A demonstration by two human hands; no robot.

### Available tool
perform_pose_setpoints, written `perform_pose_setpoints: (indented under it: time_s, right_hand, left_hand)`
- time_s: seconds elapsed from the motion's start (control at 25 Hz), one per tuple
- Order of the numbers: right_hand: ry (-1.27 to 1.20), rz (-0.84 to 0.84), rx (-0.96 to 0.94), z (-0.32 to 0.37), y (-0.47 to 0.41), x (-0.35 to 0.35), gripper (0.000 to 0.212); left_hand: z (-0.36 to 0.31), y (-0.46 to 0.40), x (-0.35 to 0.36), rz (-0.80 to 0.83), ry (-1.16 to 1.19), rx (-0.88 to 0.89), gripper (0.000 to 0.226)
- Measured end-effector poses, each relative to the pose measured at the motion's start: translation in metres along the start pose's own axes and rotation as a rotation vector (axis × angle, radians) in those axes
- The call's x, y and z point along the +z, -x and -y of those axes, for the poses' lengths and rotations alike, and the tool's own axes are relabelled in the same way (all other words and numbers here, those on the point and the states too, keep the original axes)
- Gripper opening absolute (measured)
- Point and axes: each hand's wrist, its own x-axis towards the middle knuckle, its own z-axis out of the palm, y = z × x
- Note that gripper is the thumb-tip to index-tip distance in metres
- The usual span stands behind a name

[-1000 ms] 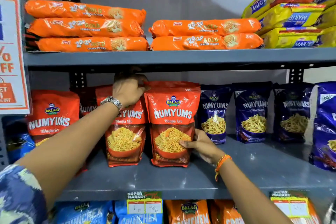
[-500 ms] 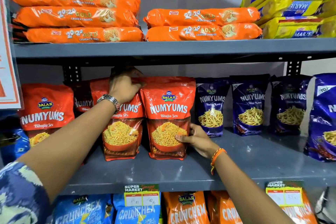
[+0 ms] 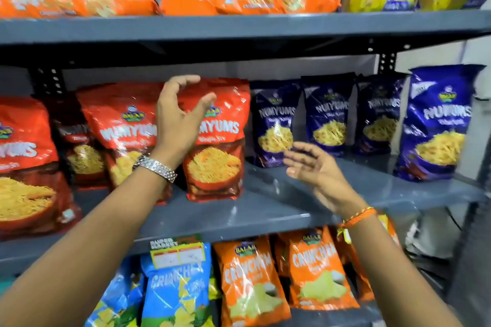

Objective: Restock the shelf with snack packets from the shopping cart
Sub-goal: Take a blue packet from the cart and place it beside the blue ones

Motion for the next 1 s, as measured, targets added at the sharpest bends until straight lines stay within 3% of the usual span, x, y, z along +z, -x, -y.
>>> perform_pose_setpoints:
  time_s: [0.08, 0.28, 0.4, 0.52, 0.64, 0.76, 0.88, 1.0]
  right_hand:
    - [-0.07, -0.121, -0.055, 0.017, 0.054, -0.042, 0.078]
    - [0.017, -0.439, -0.043, 0.02, 0.193, -0.134, 0.072]
    - [0.161, -0.647, 0.051, -0.009, 0.272, -0.181, 0.07]
    - [0.288, -0.81, 0.209, -0.058, 0.344, -0.215, 0.054]
    - [0.404, -0.921, 0.451, -0.12, 0.423, -0.241, 0.053]
    - [0.607, -0.838, 0.707, -0.169, 0.484, -0.261, 0.053]
    - [0.922, -0.67, 0.817, -0.202, 0.515, -0.272, 0.051]
    - [1.112, -0.448, 0.87, -0.226, 0.527, -0.284, 0.057]
  left_hand:
    - [-0.025, 0.035, 0.039, 0.109, 0.272, -0.067, 0.032]
    - [-0.059, 0.143, 0.142, 0.536, 0.504, -0.063, 0.023]
    - [-0.062, 0.232, 0.209, 0.859, 0.622, -0.279, 0.02]
    - [-0.057, 0.325, 0.259, 1.143, 0.593, -0.437, 0.024]
    - [-0.04, 0.428, 0.297, 1.411, 0.411, -0.543, 0.023]
    - [-0.025, 0.521, 0.312, 1.791, 0.107, -0.546, 0.014]
    - [-0.023, 0.598, 0.305, 2.127, -0.061, -0.473, 0.028]
    - [-0.021, 0.665, 0.302, 2.373, -0.269, -0.347, 0.058]
